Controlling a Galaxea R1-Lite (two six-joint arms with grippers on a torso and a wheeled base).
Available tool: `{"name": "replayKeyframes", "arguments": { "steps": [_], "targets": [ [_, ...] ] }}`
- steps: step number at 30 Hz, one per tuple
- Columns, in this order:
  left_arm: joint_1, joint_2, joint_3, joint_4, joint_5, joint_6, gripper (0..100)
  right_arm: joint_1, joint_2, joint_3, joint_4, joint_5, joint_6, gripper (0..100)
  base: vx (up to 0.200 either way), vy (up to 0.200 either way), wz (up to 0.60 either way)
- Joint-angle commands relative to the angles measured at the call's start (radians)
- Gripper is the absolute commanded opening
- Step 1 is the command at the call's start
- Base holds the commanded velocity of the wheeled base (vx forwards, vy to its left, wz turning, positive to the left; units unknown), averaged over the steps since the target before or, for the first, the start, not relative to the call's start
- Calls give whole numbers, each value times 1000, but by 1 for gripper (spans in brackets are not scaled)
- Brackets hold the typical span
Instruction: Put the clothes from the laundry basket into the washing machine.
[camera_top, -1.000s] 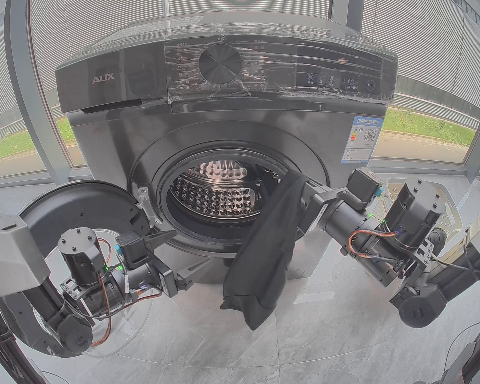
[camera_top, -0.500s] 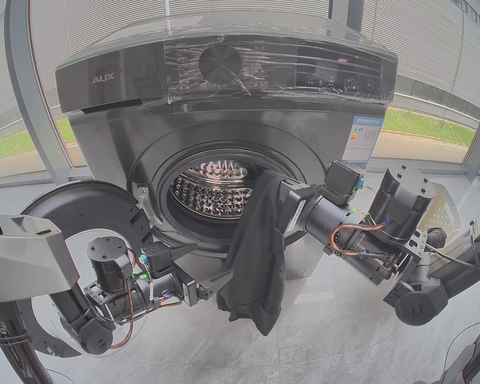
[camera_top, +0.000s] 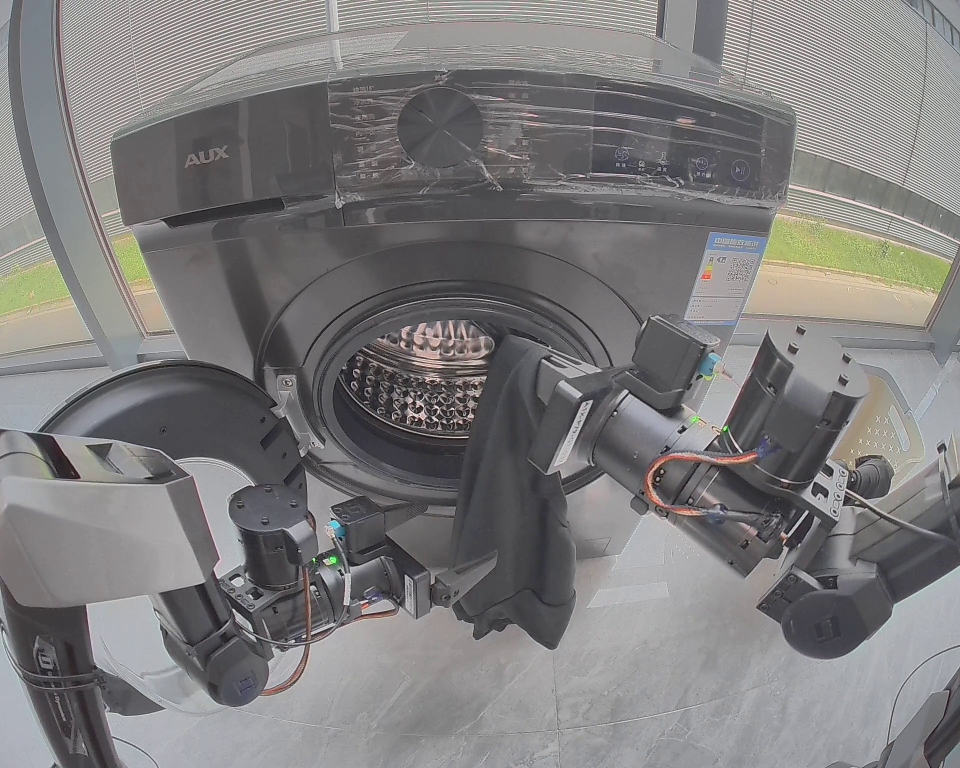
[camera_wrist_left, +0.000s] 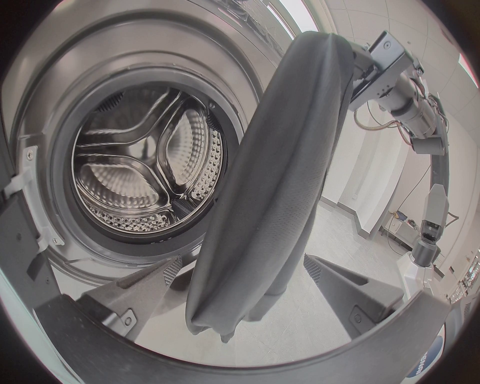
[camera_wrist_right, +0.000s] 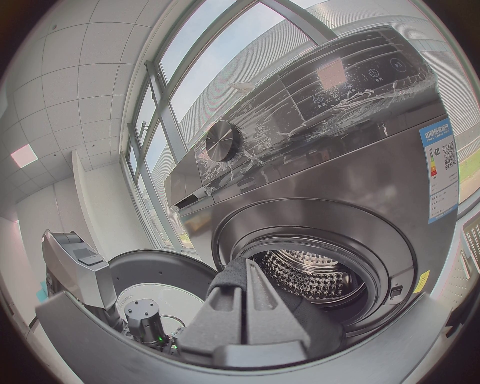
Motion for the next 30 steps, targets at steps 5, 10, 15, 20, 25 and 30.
{"name": "replayKeyframes", "arguments": {
  "steps": [5,10,15,20,25,30],
  "targets": [
    [-5,133,-102,0,1,4,100,18,33,-16,-6,0,0,0,0,0,0],
    [-2,205,-175,0,21,16,100,35,48,-19,-19,0,0,0,0,0,0],
    [-5,228,-200,0,24,18,100,40,48,-18,-20,0,0,0,0,0,0],
    [2,266,-237,0,55,19,100,41,39,-13,-23,-3,0,0,0,0,0],
    [-1,298,-266,0,55,19,100,41,24,-9,-23,-5,0,0,0,0,0],
    [-4,317,-300,0,56,21,0,41,22,-2,-25,-5,1,0,0,0,0]
  ]
}}
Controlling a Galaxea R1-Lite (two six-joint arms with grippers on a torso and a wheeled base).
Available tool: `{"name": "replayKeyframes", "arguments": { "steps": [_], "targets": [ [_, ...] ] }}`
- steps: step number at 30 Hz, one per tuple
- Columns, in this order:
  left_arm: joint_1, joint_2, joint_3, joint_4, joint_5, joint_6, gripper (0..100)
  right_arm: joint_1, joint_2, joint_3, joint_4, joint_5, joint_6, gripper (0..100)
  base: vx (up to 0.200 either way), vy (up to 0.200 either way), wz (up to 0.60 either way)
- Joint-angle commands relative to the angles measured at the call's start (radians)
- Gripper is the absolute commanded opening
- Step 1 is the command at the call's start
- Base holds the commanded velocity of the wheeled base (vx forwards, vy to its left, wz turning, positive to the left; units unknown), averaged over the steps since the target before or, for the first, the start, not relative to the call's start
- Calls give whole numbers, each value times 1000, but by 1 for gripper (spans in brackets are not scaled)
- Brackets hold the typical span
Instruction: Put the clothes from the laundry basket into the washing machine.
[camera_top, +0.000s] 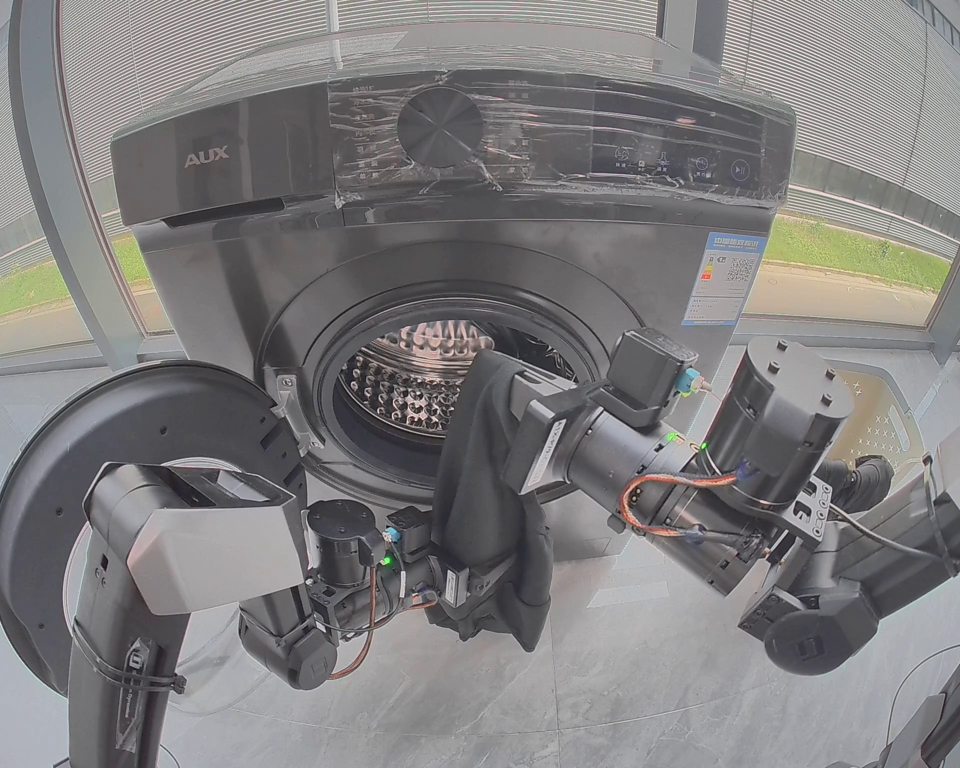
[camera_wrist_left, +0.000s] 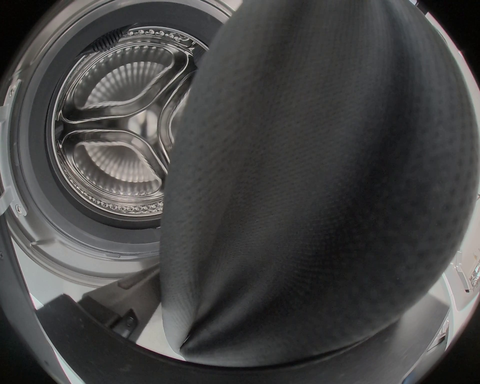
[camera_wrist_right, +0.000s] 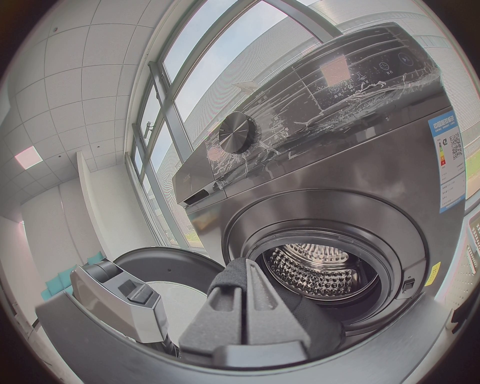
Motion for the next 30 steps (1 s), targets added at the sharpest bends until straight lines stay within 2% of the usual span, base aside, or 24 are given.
{"name": "replayKeyframes", "arguments": {
  "steps": [1,7,11,17,20,22,23,27,30],
  "targets": [
    [-2,23,-22,-1,0,1,0,-2,-7,2,0,0,1,0,0,0,0],
    [-2,5,-5,-4,3,4,0,-21,-2,1,0,2,1,0,0,0,0],
    [-5,-78,75,-5,-11,4,0,-39,2,-11,0,2,-1,0,0,0,0],
    [-41,-238,223,-5,-26,3,0,-105,39,-31,-4,12,1,0,0,0,0],
    [-48,-351,340,-5,-55,9,0,-134,65,-31,-31,14,5,0,0,0,0],
    [-46,-409,405,-5,-61,36,0,-153,85,-31,-41,14,5,0,0,0,0],
    [-46,-437,429,-5,-67,41,0,-162,95,-31,-44,14,5,0,0,0,0],
    [-41,-550,501,-1,-135,41,0,-179,130,-22,-72,14,5,0,0,0,0],
    [-35,-578,504,-1,-147,44,0,-183,160,9,-83,14,5,0,0,0,0]
  ]
}}
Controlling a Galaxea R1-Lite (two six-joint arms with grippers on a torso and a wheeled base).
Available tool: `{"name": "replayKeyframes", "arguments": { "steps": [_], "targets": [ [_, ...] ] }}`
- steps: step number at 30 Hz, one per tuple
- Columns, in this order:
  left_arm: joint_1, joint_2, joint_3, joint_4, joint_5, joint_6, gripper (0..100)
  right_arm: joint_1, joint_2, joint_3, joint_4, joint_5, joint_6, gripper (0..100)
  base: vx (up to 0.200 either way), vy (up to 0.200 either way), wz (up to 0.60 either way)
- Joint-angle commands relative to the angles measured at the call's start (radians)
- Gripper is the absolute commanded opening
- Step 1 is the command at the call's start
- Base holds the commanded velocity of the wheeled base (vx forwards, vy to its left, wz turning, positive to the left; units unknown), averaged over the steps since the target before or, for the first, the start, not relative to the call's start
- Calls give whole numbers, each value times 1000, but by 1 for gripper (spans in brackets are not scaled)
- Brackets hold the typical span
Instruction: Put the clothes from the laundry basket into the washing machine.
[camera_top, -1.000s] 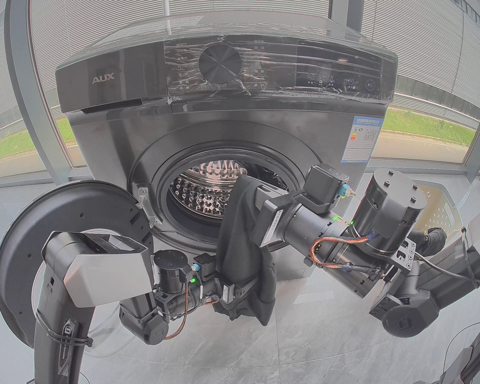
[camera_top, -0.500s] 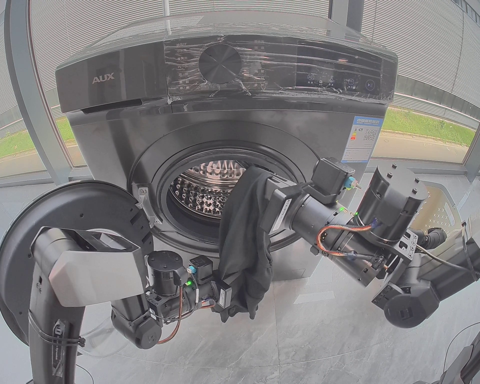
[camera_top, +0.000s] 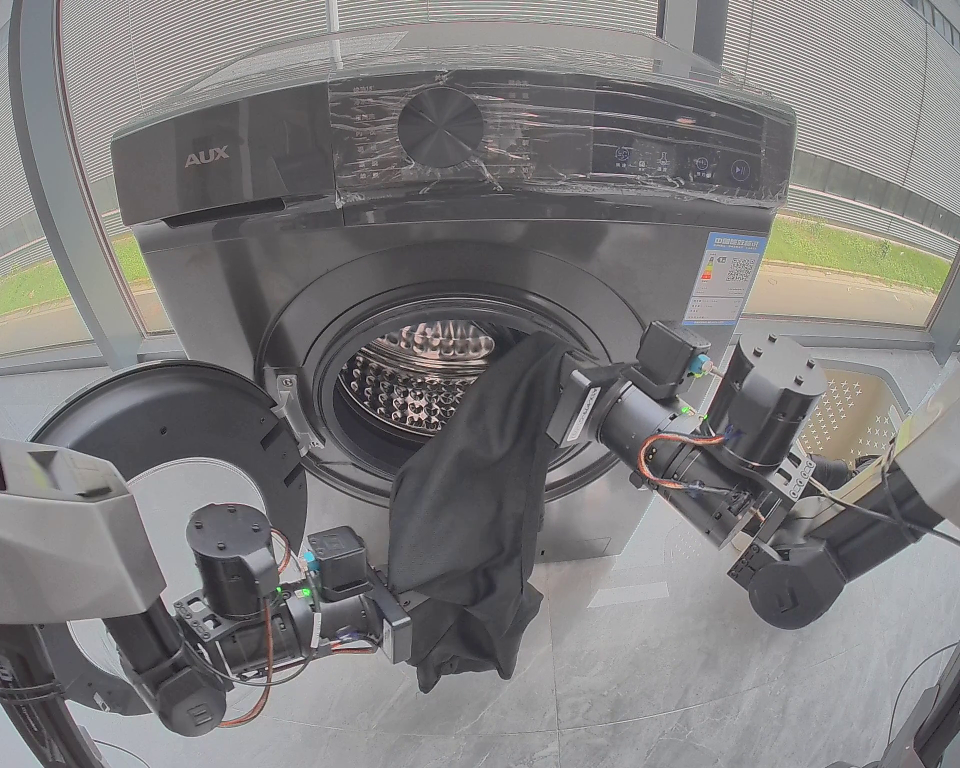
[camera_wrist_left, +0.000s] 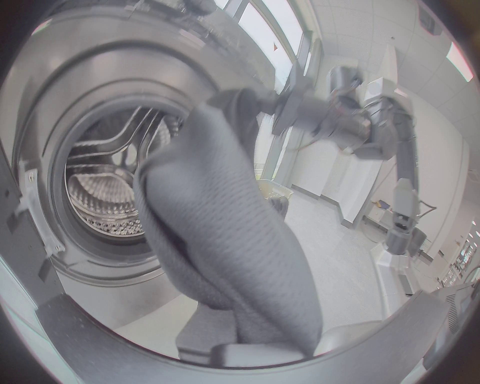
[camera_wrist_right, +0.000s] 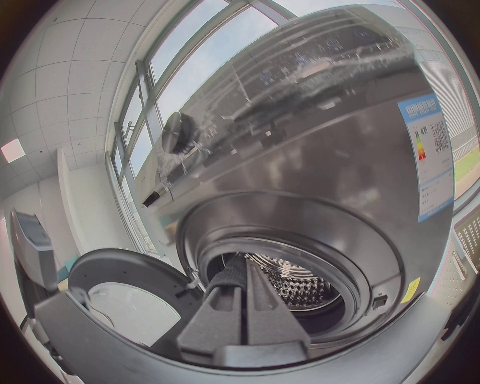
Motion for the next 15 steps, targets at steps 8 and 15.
{"name": "replayKeyframes", "arguments": {
  "steps": [8,15],
  "targets": [
    [29,-204,27,2,-31,1,0,-19,144,152,-137,2,-6,0,0,0,0],
    [57,-218,25,2,-28,1,0,-12,177,241,-211,36,-10,0,0,0,0]
  ]
}}
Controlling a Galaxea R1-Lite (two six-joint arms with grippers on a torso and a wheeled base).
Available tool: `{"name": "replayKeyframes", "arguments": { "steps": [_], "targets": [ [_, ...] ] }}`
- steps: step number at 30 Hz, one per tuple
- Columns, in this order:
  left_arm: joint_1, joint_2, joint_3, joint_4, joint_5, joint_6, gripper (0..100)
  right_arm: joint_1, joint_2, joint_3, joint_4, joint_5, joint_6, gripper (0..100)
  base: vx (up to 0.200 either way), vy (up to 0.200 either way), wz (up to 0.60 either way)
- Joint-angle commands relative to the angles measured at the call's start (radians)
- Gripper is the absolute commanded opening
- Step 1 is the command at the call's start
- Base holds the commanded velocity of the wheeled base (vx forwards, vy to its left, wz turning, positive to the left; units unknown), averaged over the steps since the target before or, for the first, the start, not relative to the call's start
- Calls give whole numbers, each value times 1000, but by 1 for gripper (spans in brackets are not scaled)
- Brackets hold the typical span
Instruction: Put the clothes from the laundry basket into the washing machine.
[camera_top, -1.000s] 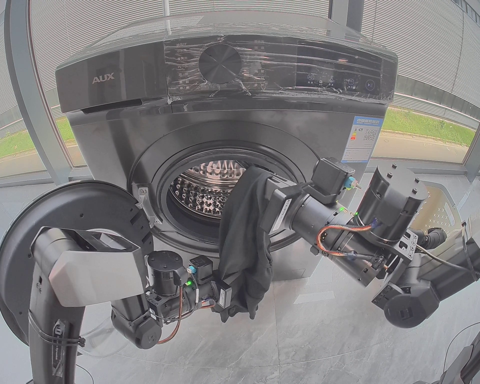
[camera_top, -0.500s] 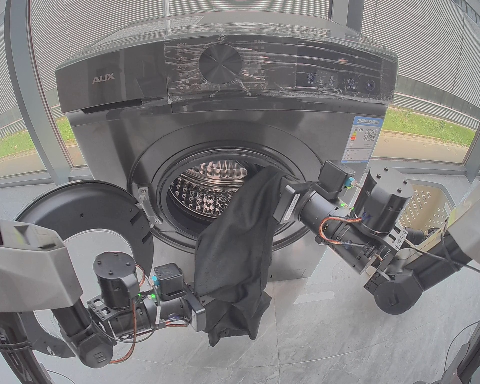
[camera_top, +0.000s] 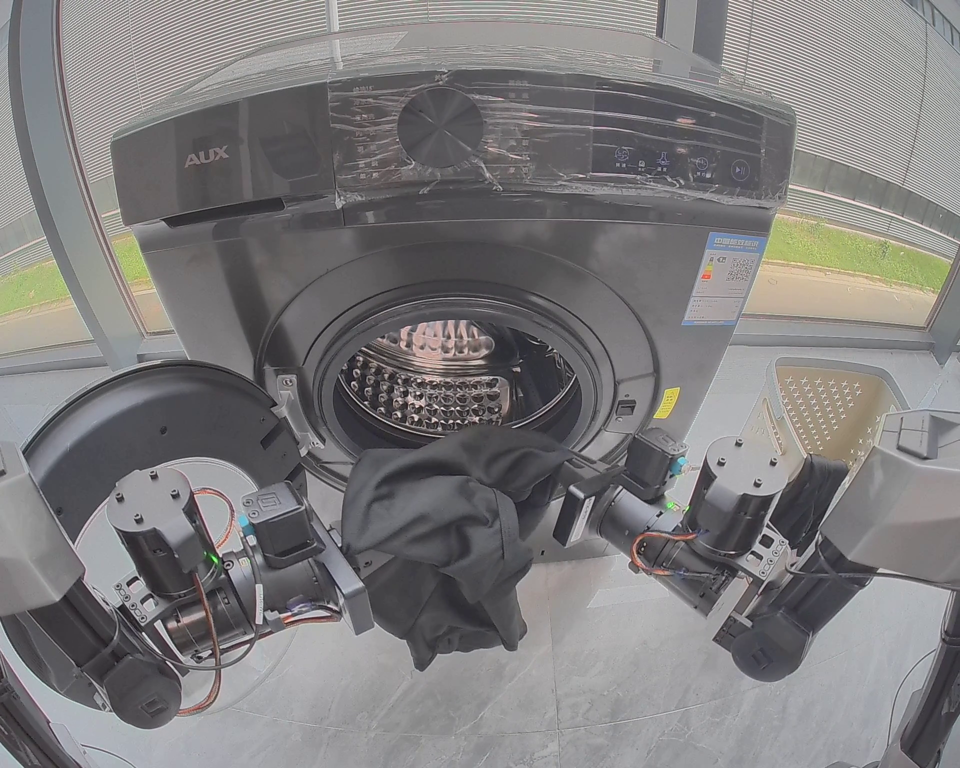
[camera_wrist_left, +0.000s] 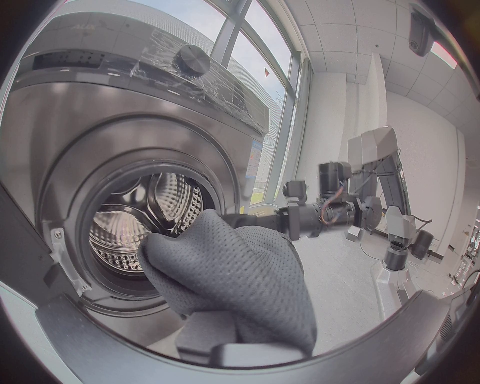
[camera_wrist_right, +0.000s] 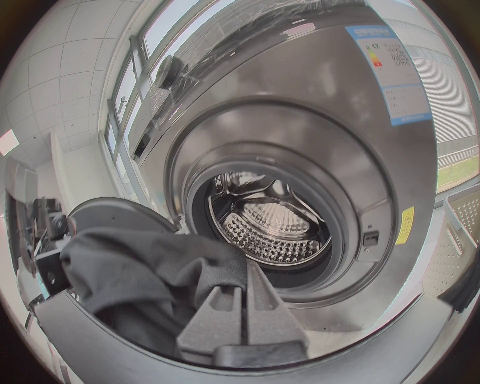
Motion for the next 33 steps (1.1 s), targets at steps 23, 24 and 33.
{"name": "replayKeyframes", "arguments": {
  "steps": [23,24,33],
  "targets": [
    [65,-23,-22,2,233,-1,0,-17,-91,336,-71,2,-22,100,0,0,0],
    [65,-23,-19,2,248,1,0,-33,-98,336,-71,2,-24,100,0,0,0],
    [17,-15,4,0,340,-2,0,-63,-145,334,-71,2,-27,100,0,0,0]
  ]
}}
